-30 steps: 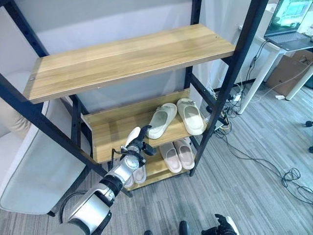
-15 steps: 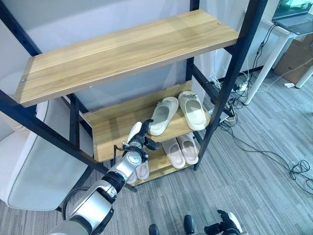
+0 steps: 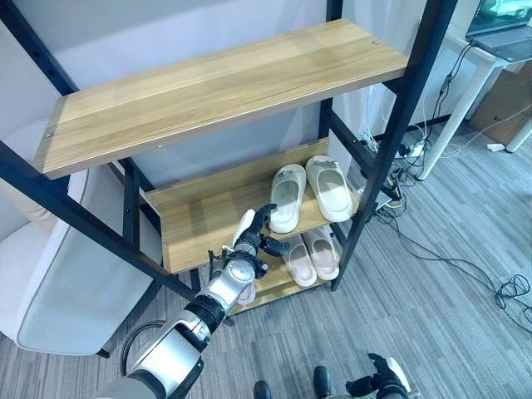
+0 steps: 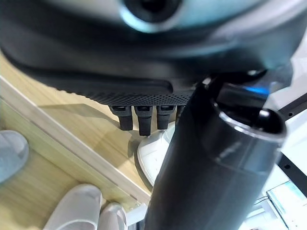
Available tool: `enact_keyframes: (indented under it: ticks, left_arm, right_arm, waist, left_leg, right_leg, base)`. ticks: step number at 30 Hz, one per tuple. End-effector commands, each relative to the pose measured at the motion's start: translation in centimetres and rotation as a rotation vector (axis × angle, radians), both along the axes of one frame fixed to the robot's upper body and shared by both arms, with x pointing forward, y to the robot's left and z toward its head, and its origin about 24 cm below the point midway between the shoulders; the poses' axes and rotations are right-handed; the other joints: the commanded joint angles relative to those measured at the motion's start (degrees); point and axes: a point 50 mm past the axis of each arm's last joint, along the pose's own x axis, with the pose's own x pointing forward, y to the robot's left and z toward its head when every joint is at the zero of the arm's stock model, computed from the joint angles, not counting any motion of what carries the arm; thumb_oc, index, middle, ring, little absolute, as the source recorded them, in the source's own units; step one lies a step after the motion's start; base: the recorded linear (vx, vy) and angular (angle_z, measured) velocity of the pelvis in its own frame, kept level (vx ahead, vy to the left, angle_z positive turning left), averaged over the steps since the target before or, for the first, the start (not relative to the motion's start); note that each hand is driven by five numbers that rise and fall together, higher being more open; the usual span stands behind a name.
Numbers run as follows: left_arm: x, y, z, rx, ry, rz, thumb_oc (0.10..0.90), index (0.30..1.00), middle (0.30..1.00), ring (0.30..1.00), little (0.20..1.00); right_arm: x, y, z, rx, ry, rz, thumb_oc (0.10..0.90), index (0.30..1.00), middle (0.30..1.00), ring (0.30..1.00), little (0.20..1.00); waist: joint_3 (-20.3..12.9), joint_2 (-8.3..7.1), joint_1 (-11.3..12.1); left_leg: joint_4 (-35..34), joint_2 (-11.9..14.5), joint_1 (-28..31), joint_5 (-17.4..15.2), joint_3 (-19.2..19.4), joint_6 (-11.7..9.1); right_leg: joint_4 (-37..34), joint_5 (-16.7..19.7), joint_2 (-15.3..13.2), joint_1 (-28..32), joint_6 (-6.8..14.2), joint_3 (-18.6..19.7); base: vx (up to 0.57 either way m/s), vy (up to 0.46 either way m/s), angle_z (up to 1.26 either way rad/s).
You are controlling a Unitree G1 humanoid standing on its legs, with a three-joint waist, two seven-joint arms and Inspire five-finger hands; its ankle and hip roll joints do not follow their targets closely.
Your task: Arrange the slippers neatly on the shoe rack.
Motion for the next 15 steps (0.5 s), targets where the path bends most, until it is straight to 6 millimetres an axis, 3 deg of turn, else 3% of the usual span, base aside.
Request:
enact_keyframes:
  ticks: [1, 15]
  left_arm:
    - [1.7, -3.0, 3.8, -0.097, -0.125, -0.079, 0.800, 0.900, 0.900, 0.900, 0.900]
    - [0.7, -5.3, 3.4, -0.151, -0.091, -0.135, 0.800, 0.900, 0.900, 0.900, 0.900]
  right_arm:
    - [0.0, 1.8, -0.4, 0.039, -0.005, 0.022, 0.800, 0.900, 0.900, 0.900, 0.900]
    - [-0.3, 1.6, -0.5, 0.045, 0.003, 0.002, 0.800, 0.900, 0.900, 0.900, 0.900]
  waist:
    - [-1.0, -0.96, -0.7]
    - [-0.9, -0.66, -1.8]
  left_leg:
    - [0.5, 1.8, 2.7, -5.9, 3.0, -2.8]
    - [0.5, 2.4, 3.6, -6.1, 3.8, -2.9]
  right_leg:
    - [0.3, -5.4, -3.0, 1.0, 6.5, 4.2]
    - [0.3, -5.7, -2.6, 1.6, 6.2, 5.0]
  base:
    - [0.00, -0.010, -0.07]
    - [0.00, -0.014, -0.03]
